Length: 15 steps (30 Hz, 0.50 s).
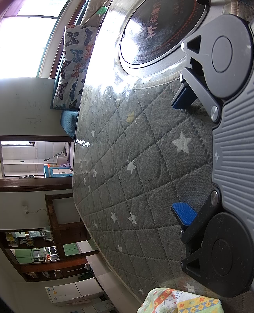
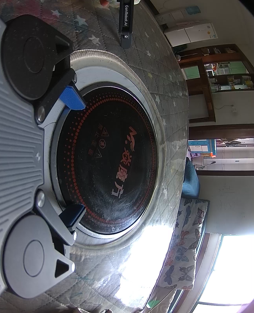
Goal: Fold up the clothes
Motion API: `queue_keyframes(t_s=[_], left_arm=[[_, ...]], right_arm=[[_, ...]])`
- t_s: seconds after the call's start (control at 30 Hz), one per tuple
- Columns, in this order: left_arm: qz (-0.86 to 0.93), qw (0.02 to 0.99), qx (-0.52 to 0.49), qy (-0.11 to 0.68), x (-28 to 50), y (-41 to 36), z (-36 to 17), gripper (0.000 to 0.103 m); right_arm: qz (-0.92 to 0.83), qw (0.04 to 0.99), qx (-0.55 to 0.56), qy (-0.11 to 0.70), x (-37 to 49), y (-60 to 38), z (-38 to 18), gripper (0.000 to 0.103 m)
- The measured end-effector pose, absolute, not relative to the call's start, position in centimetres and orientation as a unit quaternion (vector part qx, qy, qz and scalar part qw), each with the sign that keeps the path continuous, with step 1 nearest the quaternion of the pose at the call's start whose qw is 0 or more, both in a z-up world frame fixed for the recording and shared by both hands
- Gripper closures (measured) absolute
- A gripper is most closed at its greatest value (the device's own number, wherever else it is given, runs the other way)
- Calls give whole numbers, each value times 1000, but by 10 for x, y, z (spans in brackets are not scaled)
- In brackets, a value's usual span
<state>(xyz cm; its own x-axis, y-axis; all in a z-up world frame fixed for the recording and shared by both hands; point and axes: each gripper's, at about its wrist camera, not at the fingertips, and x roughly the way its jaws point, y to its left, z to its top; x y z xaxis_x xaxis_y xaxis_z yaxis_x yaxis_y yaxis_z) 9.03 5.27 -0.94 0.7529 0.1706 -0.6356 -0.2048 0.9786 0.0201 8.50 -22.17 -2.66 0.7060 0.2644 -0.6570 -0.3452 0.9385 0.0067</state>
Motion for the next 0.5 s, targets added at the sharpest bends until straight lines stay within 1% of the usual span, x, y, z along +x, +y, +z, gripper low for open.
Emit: queue_keyframes(t_s=[0.5], left_arm=[[101, 936, -25, 337, 91, 51, -10, 0]], right_arm=[[165, 922, -58, 346, 85, -222, -27, 0]])
